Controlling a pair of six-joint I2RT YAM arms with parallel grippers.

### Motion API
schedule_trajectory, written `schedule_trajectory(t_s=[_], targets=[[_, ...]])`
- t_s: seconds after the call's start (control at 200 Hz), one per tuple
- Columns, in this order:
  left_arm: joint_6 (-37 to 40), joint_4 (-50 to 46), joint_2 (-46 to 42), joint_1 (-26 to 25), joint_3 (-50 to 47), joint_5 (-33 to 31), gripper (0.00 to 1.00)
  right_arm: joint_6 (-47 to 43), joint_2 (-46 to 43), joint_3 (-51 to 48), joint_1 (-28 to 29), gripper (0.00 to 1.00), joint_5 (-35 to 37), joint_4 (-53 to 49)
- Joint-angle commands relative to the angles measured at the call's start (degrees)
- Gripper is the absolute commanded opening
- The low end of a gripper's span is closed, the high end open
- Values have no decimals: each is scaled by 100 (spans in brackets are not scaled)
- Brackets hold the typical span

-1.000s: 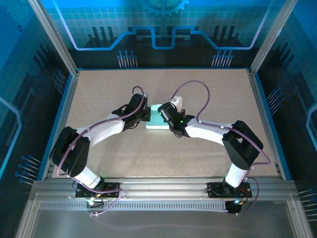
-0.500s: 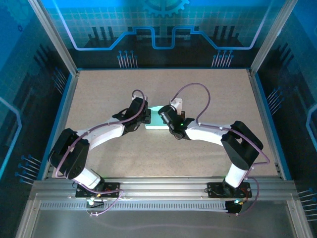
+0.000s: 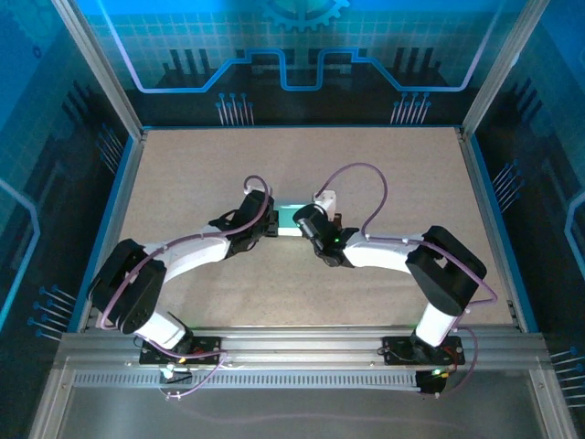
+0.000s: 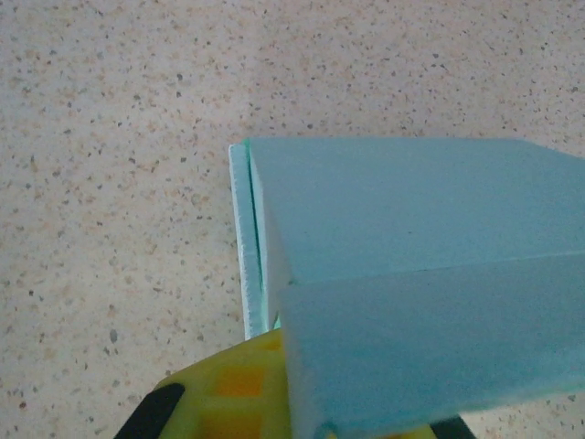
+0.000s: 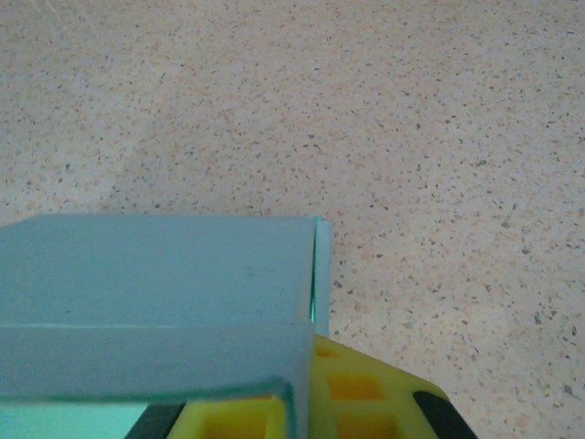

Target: Fold the paper box

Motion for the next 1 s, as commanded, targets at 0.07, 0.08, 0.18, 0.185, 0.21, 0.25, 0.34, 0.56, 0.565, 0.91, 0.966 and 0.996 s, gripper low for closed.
schedule_trajectory(t_s=[0.07,0.08,0.18,0.185,0.21,0.25,0.34,0.56,0.565,0.91,0.966,0.996], targets=[[-88,151,-251,-156,-140,177,0,-175,-206,-19,224,10,-167,338],[-90,144,-261,-158,-147,177,0,-194,-214,-16,231,11,-163,345],[-51,108,-277,-159,-132,134,0,-365,-317,-14,228,25,-195,380],[-47,103,-279,-161,-132,134,0,-373,-326,-15,231,26,-196,381],[-28,90,-274,-156,-123,129,0,-415,-353,-30,233,30,-216,404],[-15,61,-269,-155,-106,98,0,-487,-419,-70,233,39,-258,449],[18,35,-240,-159,-96,73,0,-670,-607,-209,233,57,-416,593],[44,-55,-160,-174,16,51,0,-840,-1123,-666,172,94,-902,528],[44,-54,-155,-173,17,48,0,-840,-1133,-674,172,94,-910,525],[46,-153,2,-226,150,-22,0,-1131,-2115,-1344,-10,100,-1716,497],[41,-144,8,-230,141,-20,0,-1129,-2331,-1420,-9,100,-1677,417],[41,-147,16,-233,141,-15,0,-1143,-2459,-1503,-8,99,-1683,454]])
